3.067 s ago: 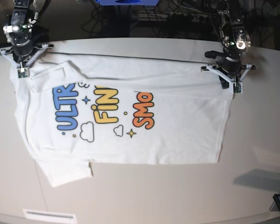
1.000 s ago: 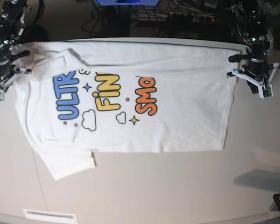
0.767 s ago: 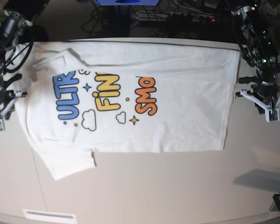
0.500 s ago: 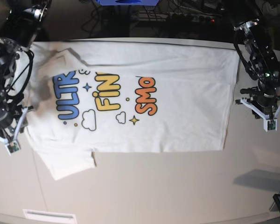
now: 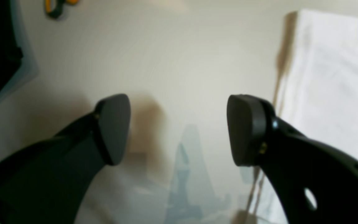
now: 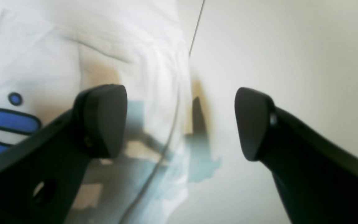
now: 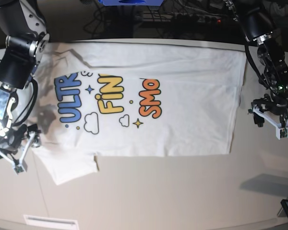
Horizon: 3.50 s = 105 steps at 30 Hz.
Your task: Fold the T-shirt properly
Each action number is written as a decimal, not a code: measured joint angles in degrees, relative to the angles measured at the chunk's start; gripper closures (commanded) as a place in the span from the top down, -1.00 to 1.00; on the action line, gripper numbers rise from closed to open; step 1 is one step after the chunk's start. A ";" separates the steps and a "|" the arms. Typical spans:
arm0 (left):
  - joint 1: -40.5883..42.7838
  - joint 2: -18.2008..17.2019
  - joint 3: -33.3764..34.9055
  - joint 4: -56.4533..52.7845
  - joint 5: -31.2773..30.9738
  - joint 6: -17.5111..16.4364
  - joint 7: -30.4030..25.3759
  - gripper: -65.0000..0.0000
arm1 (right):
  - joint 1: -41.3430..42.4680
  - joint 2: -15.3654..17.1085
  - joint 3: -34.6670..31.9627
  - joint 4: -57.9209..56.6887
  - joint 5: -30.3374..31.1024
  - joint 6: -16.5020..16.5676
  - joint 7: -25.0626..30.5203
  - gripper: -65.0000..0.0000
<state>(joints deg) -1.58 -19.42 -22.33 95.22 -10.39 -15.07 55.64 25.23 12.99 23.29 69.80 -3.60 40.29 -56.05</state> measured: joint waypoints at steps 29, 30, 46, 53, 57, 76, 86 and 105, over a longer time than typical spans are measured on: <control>0.02 -0.13 -0.07 -0.04 -0.17 -0.02 -1.05 0.46 | 12.57 8.55 9.97 -36.94 13.97 -0.66 1.09 0.58; 0.00 -0.15 -0.17 -0.04 0.02 0.00 -1.03 0.46 | 12.76 8.15 9.97 -36.94 13.60 -0.70 1.29 0.58; 0.07 -0.26 -0.17 -0.04 -0.15 0.00 -1.05 0.46 | 11.74 6.19 5.51 -36.94 14.36 -0.66 6.03 -0.12; -0.83 -0.22 -0.02 -0.57 -0.17 -0.11 -1.01 0.48 | 11.56 5.99 5.49 -37.05 13.97 -0.68 5.05 -1.00; -6.80 -0.15 0.11 -9.25 -0.24 -0.33 -1.33 0.49 | 11.61 5.79 5.49 -37.05 13.97 -0.70 5.05 -0.97; -30.58 3.56 -0.50 -48.74 -0.22 -8.55 -7.72 0.87 | 11.43 5.90 5.44 -36.96 13.77 -0.68 6.27 -0.97; -35.32 3.23 -0.22 -56.87 -0.20 -8.55 -10.95 0.86 | 11.41 5.90 5.29 -36.96 13.77 -0.66 6.25 -0.97; -35.21 4.15 2.78 -56.98 -0.15 -8.33 -11.34 0.22 | 11.41 5.88 5.29 -36.96 13.75 -0.68 6.27 -0.97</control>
<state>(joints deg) -36.80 -15.27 -19.55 38.24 -10.55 -23.40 44.29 36.64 18.87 28.58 32.84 10.15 39.62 -49.78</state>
